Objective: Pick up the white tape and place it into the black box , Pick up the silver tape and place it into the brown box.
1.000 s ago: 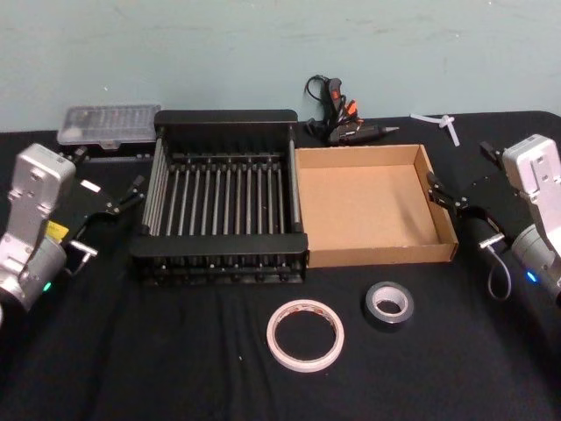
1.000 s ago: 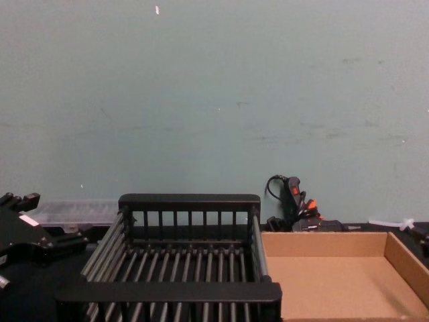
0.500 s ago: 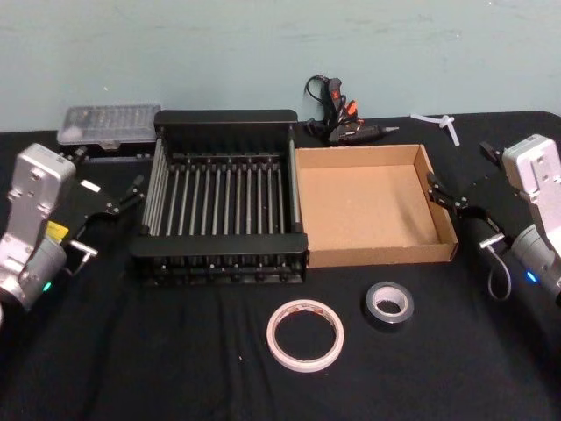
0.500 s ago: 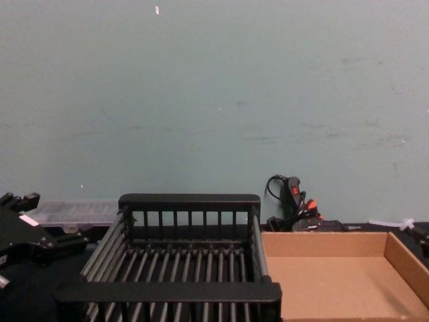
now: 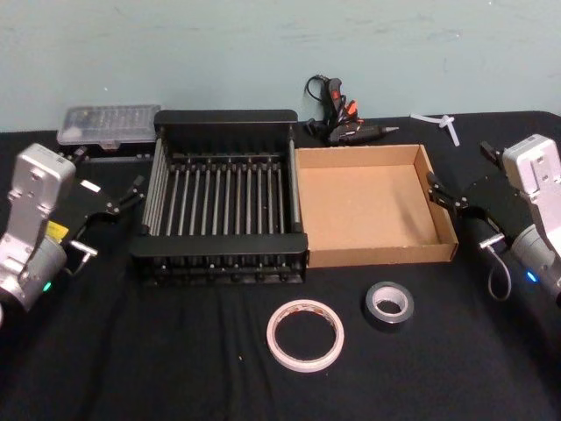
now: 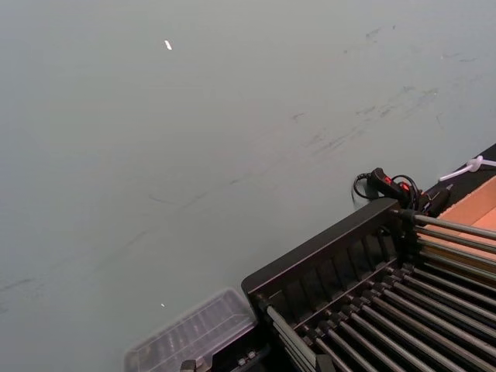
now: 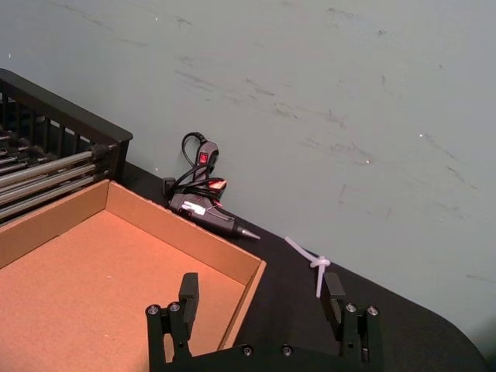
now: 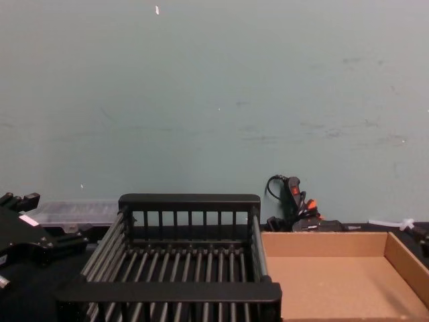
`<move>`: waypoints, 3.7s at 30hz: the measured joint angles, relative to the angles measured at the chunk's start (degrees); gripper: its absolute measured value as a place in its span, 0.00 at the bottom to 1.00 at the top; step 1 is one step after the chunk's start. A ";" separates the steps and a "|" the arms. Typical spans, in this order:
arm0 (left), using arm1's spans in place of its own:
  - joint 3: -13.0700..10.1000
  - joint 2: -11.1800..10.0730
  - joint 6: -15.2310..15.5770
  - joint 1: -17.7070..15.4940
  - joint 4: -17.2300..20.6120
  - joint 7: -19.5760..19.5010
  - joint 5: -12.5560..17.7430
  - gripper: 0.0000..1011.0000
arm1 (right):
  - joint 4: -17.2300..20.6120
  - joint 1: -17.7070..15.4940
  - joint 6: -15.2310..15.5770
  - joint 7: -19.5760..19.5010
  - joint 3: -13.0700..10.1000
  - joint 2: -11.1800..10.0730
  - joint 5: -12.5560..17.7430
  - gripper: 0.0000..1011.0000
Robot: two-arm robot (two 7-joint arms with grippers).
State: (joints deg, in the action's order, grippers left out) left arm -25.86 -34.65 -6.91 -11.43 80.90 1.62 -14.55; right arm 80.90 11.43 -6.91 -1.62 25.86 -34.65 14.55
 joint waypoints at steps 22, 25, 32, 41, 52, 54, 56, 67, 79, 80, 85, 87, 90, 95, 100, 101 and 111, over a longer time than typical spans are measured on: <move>0.00 0.00 0.00 0.00 0.00 0.00 0.00 0.99 | 0.00 0.00 0.00 0.00 0.00 0.00 0.00 0.99; 0.00 0.00 0.00 0.00 0.00 0.00 0.00 0.99 | 0.00 0.00 0.00 0.00 0.00 0.00 0.00 0.99; 0.00 0.00 0.00 0.00 0.00 0.00 0.00 0.99 | 1.41 -1.20 0.40 1.45 -1.13 0.03 0.33 0.99; 0.00 0.00 0.00 0.00 0.00 0.00 0.00 0.99 | 7.04 -5.24 3.75 3.41 -3.36 -1.43 2.38 0.99; 0.00 0.00 0.00 0.00 0.00 0.00 0.00 0.99 | 14.90 -11.22 8.80 5.09 -6.29 -3.35 5.27 0.99; 0.00 0.00 0.00 0.00 0.00 0.00 0.00 0.99 | 16.49 -12.38 9.92 5.46 -6.74 -3.63 5.72 0.99; 0.00 0.00 0.00 0.00 0.00 0.00 0.00 0.99 | 17.38 -13.10 10.88 5.66 -7.01 -3.75 6.08 0.99; 0.00 0.00 0.00 0.00 0.00 0.00 0.00 0.99 | 23.63 -16.90 20.99 6.16 -8.73 -4.15 8.37 0.99; 0.00 0.00 0.00 0.00 0.00 0.00 0.00 0.99 | 27.15 -18.36 31.42 6.17 -9.10 -3.29 8.90 0.99; 0.00 0.00 0.00 0.00 0.00 0.00 0.00 0.99 | 27.19 -18.36 31.87 6.16 -9.07 -3.18 8.90 0.99; 0.00 0.00 0.00 0.00 0.00 0.00 0.00 0.99 | 27.19 -18.10 34.85 6.02 -8.75 -2.07 8.63 0.99; 0.00 0.00 0.00 0.00 0.00 0.00 0.00 0.99 | 26.98 -17.96 35.90 6.01 -8.72 -1.54 8.52 0.99; 0.00 0.00 0.00 0.00 0.00 0.00 0.00 0.99 | 26.70 -17.75 36.62 6.03 -8.66 -1.01 8.30 0.99; 0.00 0.00 0.00 0.00 0.00 0.00 0.00 0.99 | 26.06 -17.09 37.69 6.46 -8.25 -0.15 7.42 0.99; 0.00 0.00 0.00 0.00 0.00 0.00 0.00 0.99 | 25.18 -16.20 38.27 7.10 -7.77 0.67 6.42 0.99; 0.00 0.00 0.00 0.00 0.00 0.00 0.00 0.99 | 25.07 -16.08 38.33 7.20 -7.73 0.78 6.29 0.99; 0.00 0.00 0.00 0.00 0.00 0.00 0.00 0.99 | 23.75 -14.91 38.82 8.54 -7.10 2.09 4.60 0.99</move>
State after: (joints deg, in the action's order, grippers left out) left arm -25.86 -34.65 -6.91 -11.43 80.90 1.62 -14.55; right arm 104.65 -3.47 31.92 6.92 18.76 -32.56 19.15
